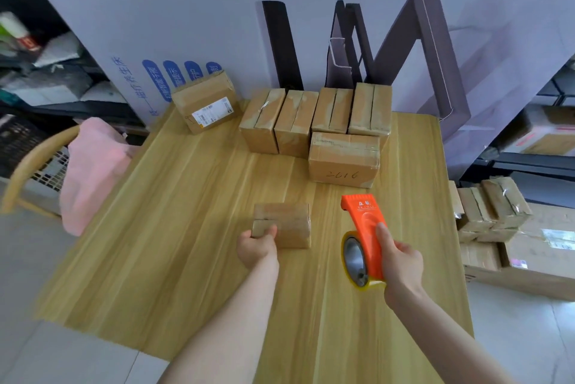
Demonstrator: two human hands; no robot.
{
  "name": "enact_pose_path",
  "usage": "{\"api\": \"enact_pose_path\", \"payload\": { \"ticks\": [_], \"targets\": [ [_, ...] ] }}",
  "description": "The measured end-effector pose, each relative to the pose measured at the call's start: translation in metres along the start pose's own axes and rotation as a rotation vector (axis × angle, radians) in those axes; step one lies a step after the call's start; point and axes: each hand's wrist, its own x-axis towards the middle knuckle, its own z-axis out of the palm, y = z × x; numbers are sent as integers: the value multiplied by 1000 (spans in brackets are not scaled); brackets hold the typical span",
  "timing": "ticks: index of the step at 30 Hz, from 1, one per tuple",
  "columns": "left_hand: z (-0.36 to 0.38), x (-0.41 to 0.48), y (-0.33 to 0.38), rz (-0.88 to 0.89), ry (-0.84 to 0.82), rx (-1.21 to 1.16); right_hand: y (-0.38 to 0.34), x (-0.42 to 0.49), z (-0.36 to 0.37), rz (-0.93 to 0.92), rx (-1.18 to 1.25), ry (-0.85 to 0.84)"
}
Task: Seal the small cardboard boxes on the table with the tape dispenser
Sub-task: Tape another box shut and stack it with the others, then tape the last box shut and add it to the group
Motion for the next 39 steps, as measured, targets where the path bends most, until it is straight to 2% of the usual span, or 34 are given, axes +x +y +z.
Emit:
{"api": "enact_pose_path", "payload": {
  "ticks": [4,9,16,21,25,28,31,35,39],
  "targets": [
    [18,40,31,1,-18,-5,-6,7,28,-8,-7,17],
    [57,95,73,98,-162,87,-21,15,73,-37,10,100],
    [107,139,115,149,-357,156,-35,11,141,-36,60,210],
    [108,150,116,193,-447,255,-39,4,177,-40,76,236],
    [83,171,128,219,-500,303,-45,2,206,-58,42,207],
    [47,208,150,400,-408,442,-60,0,242,-82,7,162],
    [14,256,191,716,-281,553,-75,-1,282,-121,-3,102],
    [5,328,276,1125,-277,692,-90,8,323,-176,-11,67],
    [33,387,349,1257,-288,966,-119,28,363,-215,-12,37]
  ]
}}
